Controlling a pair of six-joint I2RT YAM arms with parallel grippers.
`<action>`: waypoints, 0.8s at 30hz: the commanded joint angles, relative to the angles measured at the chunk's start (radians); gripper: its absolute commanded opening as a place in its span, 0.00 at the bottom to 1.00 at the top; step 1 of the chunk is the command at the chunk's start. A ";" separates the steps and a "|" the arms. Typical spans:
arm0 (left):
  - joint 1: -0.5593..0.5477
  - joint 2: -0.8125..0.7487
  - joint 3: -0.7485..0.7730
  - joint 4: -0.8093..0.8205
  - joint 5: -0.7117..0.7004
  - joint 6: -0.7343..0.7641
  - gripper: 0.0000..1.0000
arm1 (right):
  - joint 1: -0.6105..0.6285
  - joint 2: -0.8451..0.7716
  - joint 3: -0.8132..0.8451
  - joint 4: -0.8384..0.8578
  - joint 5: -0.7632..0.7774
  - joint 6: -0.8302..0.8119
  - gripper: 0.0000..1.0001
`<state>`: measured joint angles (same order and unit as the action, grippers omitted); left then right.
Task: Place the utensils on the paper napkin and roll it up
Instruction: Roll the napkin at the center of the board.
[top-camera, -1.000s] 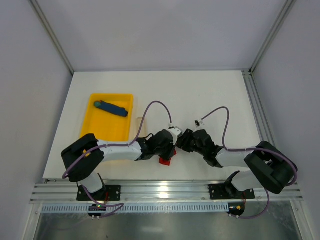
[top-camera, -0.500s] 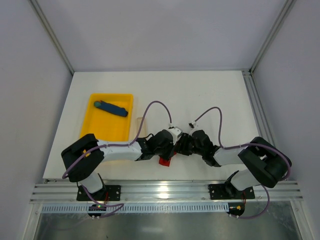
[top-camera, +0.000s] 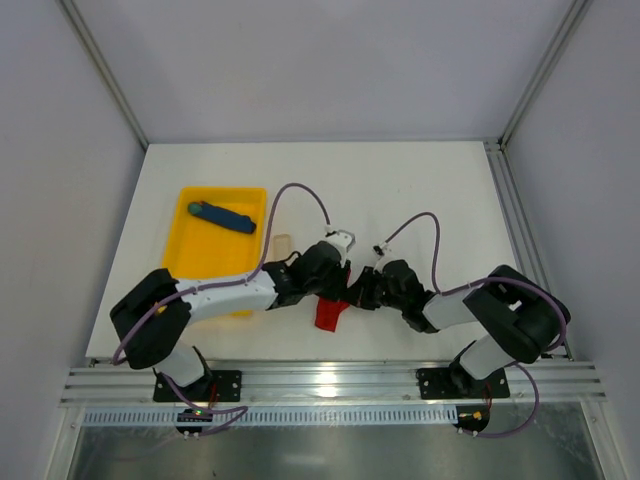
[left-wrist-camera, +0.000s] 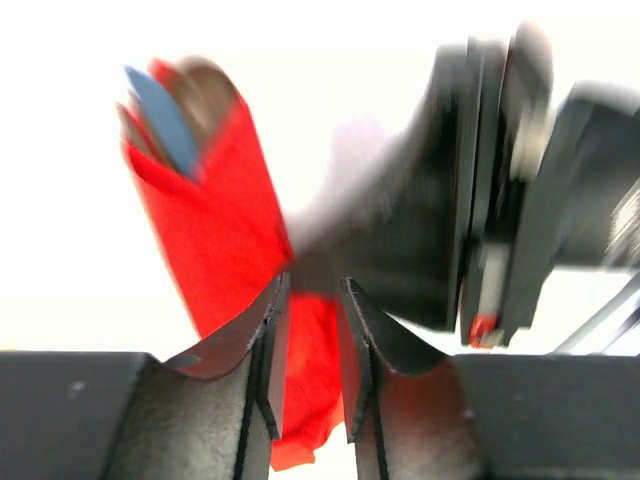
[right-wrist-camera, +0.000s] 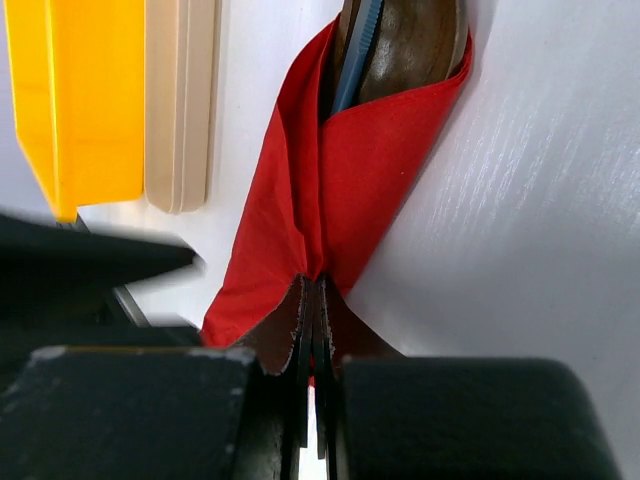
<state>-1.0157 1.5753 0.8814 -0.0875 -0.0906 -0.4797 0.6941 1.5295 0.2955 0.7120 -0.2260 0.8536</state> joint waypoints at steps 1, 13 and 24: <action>0.087 -0.072 0.102 0.022 -0.067 -0.050 0.30 | 0.007 0.020 -0.010 -0.002 -0.004 -0.048 0.04; 0.128 0.176 0.251 0.021 0.084 -0.036 0.16 | 0.007 -0.019 -0.010 -0.049 0.017 -0.071 0.04; 0.128 0.262 0.220 0.025 0.060 -0.023 0.12 | 0.018 -0.068 -0.050 -0.054 0.068 -0.031 0.04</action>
<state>-0.8879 1.8225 1.1175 -0.0864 -0.0032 -0.5156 0.7013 1.4845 0.2726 0.6872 -0.2089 0.8261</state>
